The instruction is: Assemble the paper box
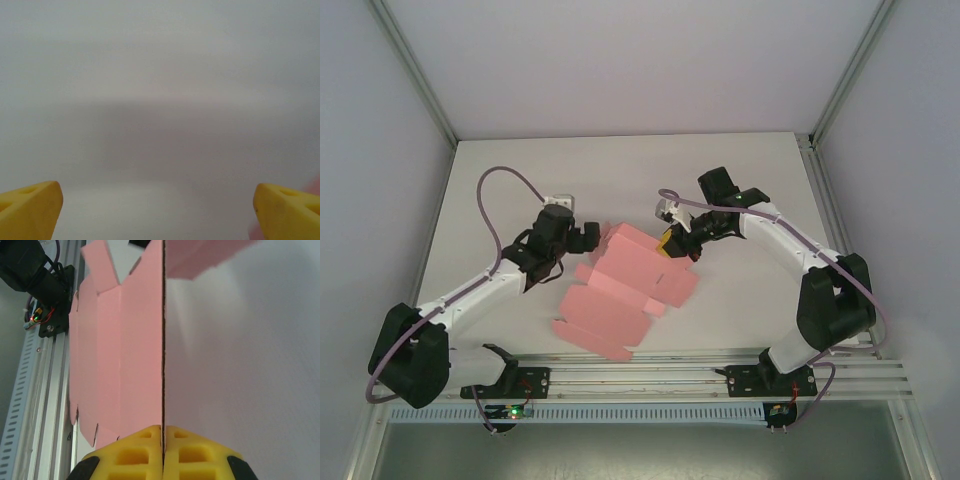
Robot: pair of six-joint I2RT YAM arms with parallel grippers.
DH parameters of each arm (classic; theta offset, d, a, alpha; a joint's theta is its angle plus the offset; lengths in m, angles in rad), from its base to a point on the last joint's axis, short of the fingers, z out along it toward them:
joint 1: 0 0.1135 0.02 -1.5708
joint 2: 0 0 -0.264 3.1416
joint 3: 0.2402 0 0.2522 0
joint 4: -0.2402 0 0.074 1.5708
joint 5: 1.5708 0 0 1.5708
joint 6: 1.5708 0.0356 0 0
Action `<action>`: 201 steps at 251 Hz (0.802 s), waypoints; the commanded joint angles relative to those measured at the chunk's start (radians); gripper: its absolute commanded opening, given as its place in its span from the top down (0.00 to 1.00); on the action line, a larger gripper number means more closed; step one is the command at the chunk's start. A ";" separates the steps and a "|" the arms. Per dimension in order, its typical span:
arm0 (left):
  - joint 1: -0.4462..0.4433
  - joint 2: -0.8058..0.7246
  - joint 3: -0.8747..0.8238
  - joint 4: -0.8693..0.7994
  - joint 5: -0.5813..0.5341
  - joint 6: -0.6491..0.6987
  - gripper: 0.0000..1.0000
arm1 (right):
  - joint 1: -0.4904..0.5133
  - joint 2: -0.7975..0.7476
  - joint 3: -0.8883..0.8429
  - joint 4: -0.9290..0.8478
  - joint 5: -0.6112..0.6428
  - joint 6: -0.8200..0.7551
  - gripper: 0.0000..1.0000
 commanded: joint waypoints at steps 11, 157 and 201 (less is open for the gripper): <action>0.001 -0.036 -0.049 0.144 0.309 0.068 0.02 | 0.008 -0.034 -0.001 0.085 -0.048 0.010 1.00; 0.030 -0.285 -0.008 -0.238 0.126 -0.037 0.08 | -0.005 0.002 0.016 0.128 0.217 0.179 1.00; 0.030 -0.262 -0.043 -0.164 0.149 0.005 0.22 | -0.004 -0.002 0.021 0.127 0.197 0.180 1.00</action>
